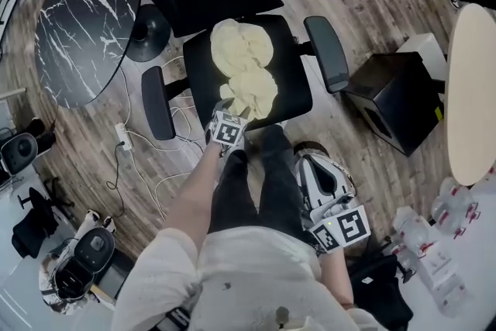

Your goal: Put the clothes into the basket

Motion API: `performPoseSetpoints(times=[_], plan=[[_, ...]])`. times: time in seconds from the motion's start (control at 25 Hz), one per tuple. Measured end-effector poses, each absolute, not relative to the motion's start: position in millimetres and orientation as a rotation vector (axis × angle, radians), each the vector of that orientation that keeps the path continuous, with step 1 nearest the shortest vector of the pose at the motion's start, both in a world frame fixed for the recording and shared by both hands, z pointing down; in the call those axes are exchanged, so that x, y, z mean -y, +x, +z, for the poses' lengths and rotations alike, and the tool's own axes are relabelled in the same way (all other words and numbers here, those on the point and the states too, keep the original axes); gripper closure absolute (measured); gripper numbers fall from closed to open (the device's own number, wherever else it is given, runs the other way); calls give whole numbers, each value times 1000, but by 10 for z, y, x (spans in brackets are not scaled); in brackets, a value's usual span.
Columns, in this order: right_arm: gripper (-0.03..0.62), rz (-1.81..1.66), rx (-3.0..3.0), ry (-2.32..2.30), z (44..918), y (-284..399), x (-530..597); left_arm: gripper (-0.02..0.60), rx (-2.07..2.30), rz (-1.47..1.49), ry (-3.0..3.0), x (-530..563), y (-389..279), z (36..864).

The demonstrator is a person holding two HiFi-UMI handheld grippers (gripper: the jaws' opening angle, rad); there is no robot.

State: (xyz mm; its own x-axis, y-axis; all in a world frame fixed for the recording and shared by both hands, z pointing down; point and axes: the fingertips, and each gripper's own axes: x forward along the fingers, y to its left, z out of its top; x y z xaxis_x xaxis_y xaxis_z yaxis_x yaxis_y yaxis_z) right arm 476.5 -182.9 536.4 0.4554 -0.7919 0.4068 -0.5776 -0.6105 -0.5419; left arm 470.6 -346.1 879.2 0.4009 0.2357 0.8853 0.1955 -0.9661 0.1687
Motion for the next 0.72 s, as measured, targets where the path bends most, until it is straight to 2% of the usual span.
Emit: performPoseSetpoints(times=[0.24, 0.44, 0.72], plan=[[586, -953, -1143, -2363, 5644, 4880, 1810, 333, -442, 1680, 2611, 3406, 4991, 9026], [586, -990, -1111, -2344, 5921, 4945, 1747, 290, -547, 1723, 2622, 3334, 5164, 9298], [586, -1030, -1060, -2315, 6243, 5082, 1601, 281, -520, 1699, 2619, 3327, 5586, 9592]])
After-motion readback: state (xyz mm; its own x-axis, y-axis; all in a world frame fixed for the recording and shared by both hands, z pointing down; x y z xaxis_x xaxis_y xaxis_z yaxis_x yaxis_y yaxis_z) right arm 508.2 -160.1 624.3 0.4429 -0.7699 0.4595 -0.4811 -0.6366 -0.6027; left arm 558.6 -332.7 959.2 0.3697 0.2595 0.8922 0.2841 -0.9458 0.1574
